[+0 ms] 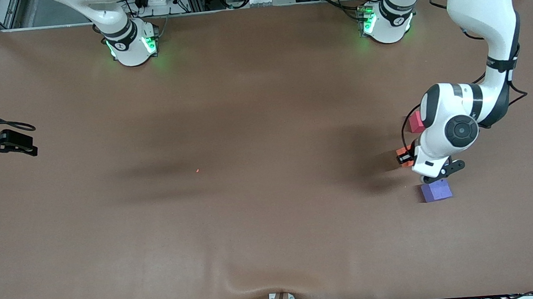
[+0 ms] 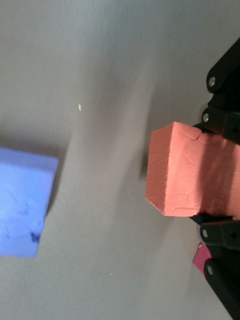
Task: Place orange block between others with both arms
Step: 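Carry the orange cube with the left gripper while the right gripper retracts, then lower the orange cube between the pink and purple cubes with the left gripper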
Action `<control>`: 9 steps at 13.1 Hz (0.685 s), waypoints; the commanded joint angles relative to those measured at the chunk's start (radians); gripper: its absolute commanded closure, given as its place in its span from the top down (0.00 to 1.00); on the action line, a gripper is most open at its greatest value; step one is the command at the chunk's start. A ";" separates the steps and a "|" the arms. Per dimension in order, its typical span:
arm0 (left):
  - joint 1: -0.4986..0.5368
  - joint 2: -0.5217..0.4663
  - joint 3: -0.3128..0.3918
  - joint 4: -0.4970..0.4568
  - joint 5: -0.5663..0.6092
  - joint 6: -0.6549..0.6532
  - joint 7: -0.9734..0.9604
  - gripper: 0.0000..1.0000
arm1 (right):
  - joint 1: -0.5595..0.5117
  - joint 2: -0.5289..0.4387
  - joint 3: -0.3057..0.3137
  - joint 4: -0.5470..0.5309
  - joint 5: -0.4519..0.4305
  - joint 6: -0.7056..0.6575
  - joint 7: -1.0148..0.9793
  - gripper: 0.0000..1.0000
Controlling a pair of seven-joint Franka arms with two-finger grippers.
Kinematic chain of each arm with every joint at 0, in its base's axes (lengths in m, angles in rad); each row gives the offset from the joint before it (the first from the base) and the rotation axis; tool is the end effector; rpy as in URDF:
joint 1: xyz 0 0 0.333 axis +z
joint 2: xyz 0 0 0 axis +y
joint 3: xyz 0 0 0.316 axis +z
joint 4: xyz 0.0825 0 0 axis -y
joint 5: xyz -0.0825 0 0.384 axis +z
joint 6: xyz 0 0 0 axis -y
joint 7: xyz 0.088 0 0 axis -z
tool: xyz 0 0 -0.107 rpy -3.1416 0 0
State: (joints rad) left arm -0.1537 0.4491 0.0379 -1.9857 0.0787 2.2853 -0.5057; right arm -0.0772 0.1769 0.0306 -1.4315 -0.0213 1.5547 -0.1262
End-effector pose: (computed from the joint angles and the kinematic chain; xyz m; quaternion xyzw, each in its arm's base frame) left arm 0.5910 -0.0674 0.2248 -0.9829 -0.1643 0.0600 0.0571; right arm 0.6049 -0.0322 0.5860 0.9988 0.0397 -0.0274 0.0056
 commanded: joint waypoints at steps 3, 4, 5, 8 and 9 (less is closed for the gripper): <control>0.118 -0.053 -0.029 -0.088 0.021 0.081 0.108 0.00 | 0.020 -0.014 0.002 -0.013 -0.006 -0.007 0.017 1.00; 0.141 -0.052 -0.030 -0.088 0.020 0.103 0.140 0.00 | 0.020 -0.014 0.000 -0.014 -0.008 -0.008 0.016 1.00; 0.154 -0.047 -0.030 -0.091 0.018 0.120 0.163 0.00 | 0.022 -0.013 0.000 -0.015 -0.008 -0.008 0.020 1.00; 0.161 -0.038 -0.032 -0.099 0.010 0.145 0.171 0.00 | 0.014 -0.011 0.000 -0.015 -0.008 -0.008 0.017 1.00; 0.170 -0.032 -0.035 -0.099 0.010 0.148 0.174 0.00 | 0.013 -0.011 0.000 -0.015 -0.008 -0.008 0.016 1.00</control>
State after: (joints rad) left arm -0.0025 0.4373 0.0218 -2.0540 0.0787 2.4092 -0.3370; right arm -0.0597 0.1771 0.0286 -1.4352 -0.0213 1.5510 -0.1240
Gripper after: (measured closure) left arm 0.463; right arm 0.000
